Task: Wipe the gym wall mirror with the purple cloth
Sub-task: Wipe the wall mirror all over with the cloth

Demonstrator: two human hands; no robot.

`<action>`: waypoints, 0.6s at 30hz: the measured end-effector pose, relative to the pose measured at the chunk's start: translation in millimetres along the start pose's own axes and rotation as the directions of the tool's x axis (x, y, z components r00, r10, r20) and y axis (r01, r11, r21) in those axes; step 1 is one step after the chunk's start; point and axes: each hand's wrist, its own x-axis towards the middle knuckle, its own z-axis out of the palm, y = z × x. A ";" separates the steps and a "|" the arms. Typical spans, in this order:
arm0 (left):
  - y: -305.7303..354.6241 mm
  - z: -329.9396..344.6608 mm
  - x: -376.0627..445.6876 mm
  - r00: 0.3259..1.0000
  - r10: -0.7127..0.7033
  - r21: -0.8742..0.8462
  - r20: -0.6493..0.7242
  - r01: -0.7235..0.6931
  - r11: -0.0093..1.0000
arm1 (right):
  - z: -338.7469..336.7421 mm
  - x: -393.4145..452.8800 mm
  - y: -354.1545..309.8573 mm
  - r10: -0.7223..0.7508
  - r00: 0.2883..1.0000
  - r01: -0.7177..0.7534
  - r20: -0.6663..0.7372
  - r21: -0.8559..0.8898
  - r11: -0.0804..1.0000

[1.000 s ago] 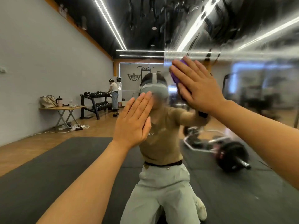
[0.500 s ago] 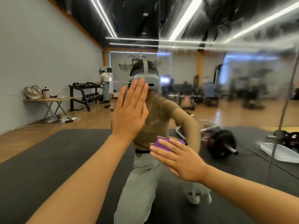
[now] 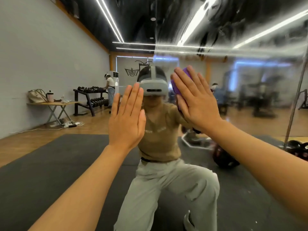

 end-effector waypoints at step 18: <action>23.6 -1.7 -10.9 0.991 -0.112 0.023 0.070 0.111 0.994 | 8.0 -103.7 -15.6 -0.757 0.547 0.740 0.359 0.216 0.637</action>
